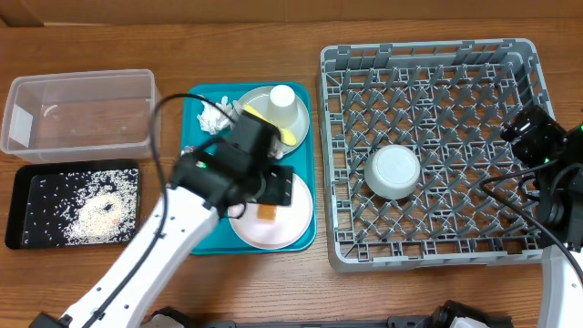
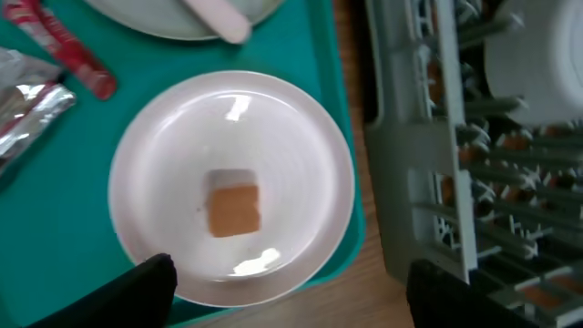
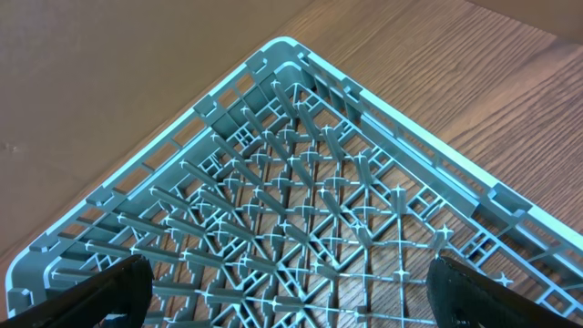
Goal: Sort waste into correct bins and load items into the dishwasher rack
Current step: 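Move the left gripper to the rim of the white plate, then close the left gripper on the white plate's rim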
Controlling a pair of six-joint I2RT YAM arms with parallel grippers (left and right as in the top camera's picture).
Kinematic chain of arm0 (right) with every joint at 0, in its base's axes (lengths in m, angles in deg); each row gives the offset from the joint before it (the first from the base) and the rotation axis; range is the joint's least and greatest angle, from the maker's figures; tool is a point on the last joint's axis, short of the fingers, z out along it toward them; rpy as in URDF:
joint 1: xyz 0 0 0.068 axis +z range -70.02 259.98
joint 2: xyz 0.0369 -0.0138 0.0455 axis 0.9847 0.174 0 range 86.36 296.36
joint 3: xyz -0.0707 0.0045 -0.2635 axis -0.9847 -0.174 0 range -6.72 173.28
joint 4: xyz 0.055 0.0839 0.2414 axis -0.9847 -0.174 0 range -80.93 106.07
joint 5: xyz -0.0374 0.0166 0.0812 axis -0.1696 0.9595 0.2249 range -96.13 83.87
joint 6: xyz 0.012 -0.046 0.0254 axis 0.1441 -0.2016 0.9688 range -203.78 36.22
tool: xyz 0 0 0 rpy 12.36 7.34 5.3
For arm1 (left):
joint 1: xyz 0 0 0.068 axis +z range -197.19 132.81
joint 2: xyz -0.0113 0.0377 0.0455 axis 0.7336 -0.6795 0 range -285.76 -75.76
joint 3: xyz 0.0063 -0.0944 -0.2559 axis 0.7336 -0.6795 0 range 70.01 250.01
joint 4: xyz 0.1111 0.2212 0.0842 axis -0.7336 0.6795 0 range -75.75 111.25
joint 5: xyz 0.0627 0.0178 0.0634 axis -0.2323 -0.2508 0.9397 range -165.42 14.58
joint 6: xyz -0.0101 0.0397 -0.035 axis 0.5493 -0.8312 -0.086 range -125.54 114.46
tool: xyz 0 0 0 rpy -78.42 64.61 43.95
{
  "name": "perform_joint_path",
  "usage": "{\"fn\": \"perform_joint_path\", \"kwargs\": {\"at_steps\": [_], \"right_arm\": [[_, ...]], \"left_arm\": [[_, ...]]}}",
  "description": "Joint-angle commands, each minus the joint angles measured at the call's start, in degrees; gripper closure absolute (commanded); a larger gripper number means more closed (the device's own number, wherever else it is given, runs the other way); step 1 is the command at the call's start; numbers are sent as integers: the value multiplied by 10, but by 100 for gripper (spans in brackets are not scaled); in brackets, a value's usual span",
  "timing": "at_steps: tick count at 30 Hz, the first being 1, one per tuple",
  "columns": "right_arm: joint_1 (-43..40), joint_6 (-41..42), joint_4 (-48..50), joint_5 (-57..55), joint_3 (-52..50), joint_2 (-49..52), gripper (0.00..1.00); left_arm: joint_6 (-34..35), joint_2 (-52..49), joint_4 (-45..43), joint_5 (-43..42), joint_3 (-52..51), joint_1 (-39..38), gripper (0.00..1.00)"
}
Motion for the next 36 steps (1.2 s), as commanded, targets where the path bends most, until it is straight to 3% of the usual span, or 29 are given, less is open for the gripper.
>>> {"fn": "perform_joint_path", "kwargs": {"at_steps": [1, 7, 15, 19, 22, 36], "right_arm": [[-2, 4, 2, -5, 15, -1, 0], [-2, 4, 2, -5, 15, -1, 0], [-2, 4, 2, -5, 15, -1, 0], [-2, 4, 2, -5, 15, -1, 0], [-2, 4, 2, -5, 15, -1, 0], [-2, 4, 2, -5, 15, -1, 0]], "left_arm": [[-13, -30, -7, 9, 0, -44, 17], [-15, -123, -27, 38, 0, -117, 17], [-35, -210, -37, 39, 0, -143, 18], [-35, -231, -37, 40, 0, -142, 21], [-37, -244, -35, 47, -2, -142, 31], [-41, -264, -31, 56, -22, -143, 35]]}}
